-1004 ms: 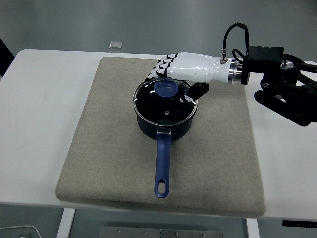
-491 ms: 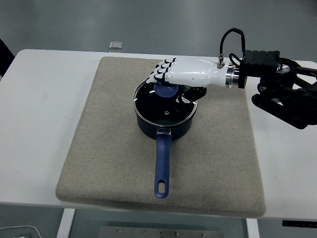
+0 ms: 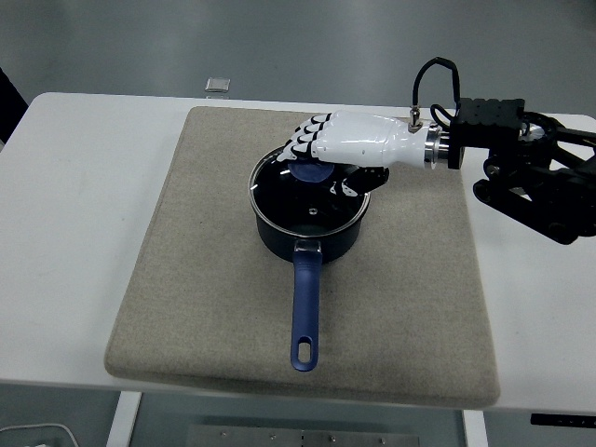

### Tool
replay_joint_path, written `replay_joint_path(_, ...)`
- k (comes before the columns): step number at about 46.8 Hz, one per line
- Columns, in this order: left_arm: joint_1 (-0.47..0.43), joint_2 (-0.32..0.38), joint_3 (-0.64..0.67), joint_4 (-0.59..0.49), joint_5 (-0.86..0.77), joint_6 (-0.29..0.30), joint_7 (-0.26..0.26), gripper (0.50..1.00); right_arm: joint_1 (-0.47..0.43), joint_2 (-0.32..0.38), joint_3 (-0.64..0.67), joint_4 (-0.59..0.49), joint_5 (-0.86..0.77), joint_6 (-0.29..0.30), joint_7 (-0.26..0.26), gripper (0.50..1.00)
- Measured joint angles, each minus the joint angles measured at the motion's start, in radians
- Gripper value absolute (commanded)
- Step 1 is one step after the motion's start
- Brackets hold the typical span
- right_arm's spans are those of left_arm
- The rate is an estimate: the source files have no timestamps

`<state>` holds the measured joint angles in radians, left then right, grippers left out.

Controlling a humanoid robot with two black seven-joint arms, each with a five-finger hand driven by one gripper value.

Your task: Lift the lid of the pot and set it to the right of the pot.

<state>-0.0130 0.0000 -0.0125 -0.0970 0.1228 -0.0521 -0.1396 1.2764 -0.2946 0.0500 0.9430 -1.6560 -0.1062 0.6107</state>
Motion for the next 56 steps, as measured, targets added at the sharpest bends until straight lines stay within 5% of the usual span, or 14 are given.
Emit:
replay_joint_path(6, 0.000, 0.000, 0.000, 0.000, 0.000, 0.000, 0.000, 1.000, -0.001, 0.002, -0.005, -0.001, 0.001, 0.001, 0.000, 0.817)
replay_joint_path(26, 0.000, 0.000, 0.000, 0.000, 0.000, 0.000, 0.000, 1.000, 0.002, 0.002, -0.022, -0.002, 0.003, 0.008, 0.000, 0.503)
replay_joint_path(56, 0.000, 0.000, -0.001, -0.001, 0.000, 0.000, 0.000, 1.000, 0.013, 0.010, -0.028, -0.006, -0.001, 0.041, 0.000, 0.500)
